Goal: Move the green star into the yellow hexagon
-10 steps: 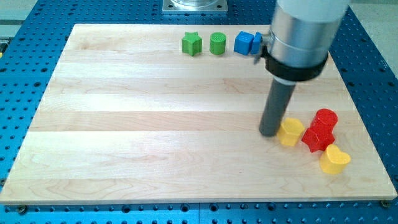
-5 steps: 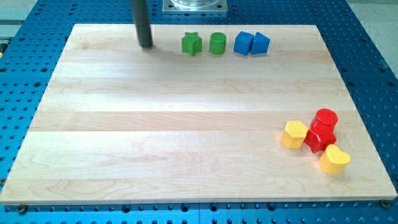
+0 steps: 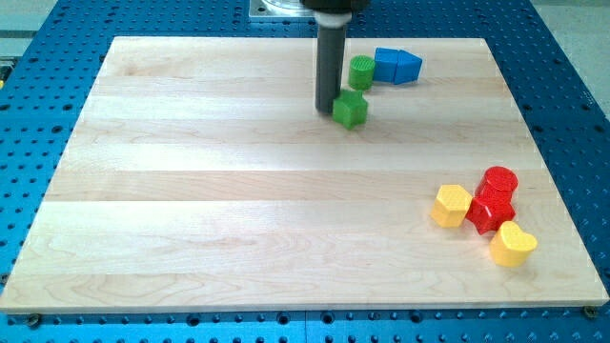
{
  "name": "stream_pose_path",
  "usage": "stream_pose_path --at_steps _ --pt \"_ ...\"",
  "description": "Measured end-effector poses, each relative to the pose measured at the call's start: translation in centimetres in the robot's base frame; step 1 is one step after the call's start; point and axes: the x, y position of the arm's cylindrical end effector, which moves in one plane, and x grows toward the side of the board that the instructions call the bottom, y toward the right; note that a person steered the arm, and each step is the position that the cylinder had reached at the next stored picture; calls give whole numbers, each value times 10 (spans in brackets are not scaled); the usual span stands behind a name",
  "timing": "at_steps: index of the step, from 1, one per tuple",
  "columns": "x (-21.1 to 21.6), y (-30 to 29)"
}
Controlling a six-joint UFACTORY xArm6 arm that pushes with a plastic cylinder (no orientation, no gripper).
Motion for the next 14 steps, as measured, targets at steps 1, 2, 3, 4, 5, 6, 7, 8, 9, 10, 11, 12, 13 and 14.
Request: stream_pose_path --at_steps 1,2,3,4,5,6,7,8,9,10,11,12,13,14 --pt "15 -7" --pt "-31 -41" --pt "-46 -21" --pt "-46 -18" --pt "-45 -18" --pt "-47 -17" --pt "-30 40" --pt "50 41" --pt "35 34" --pt "84 11" --pt "97 43" --pt "76 64" --pt "51 79" --pt "57 102"
